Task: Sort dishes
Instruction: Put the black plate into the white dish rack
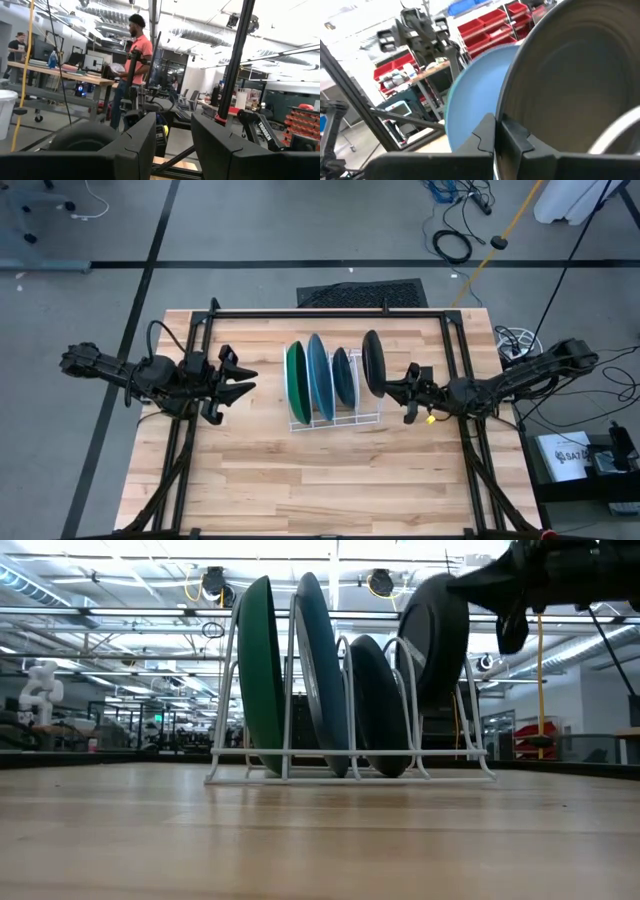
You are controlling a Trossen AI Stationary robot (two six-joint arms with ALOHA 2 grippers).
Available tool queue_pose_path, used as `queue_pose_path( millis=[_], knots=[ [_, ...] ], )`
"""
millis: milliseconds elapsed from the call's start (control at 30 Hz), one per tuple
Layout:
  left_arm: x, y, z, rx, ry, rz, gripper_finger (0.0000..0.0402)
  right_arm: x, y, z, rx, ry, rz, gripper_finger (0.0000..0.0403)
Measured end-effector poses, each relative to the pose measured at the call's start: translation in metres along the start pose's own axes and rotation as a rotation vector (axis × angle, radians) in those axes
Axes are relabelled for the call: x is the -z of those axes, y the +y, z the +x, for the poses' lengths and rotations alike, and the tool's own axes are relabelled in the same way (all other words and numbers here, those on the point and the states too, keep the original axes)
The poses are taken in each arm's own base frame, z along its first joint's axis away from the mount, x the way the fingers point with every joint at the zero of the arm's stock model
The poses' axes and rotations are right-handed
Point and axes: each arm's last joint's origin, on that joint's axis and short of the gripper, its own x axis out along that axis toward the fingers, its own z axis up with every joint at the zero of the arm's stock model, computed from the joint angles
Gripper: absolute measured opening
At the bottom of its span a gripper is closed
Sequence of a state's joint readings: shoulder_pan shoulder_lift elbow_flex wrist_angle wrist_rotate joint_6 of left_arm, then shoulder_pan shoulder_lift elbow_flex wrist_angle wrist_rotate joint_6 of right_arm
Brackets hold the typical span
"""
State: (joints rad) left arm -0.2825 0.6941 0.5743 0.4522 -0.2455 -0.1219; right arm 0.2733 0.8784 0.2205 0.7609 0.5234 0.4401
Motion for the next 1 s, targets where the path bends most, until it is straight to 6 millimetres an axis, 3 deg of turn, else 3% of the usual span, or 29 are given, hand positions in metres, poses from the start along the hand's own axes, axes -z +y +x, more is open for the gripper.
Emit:
queue_pose_path(
  millis=[333, 767, 1000],
  knots=[
    [0.003, 0.000, 0.000, -0.003, 0.029, 0.005, 0.0135, 0.019, -0.009, 0.007, 0.081, 0.070, -0.013, 0.0005],
    [0.003, 0.000, 0.000, -0.004, 0.029, -0.014, 0.0135, 0.027, -0.011, 0.012, 0.117, 0.079, -0.023, 0.0110],
    [0.003, 0.000, 0.000, -0.004, 0.029, -0.016, 0.0135, 0.024, -0.010, 0.012, 0.154, 0.029, -0.047, 0.0124]
  ],
)
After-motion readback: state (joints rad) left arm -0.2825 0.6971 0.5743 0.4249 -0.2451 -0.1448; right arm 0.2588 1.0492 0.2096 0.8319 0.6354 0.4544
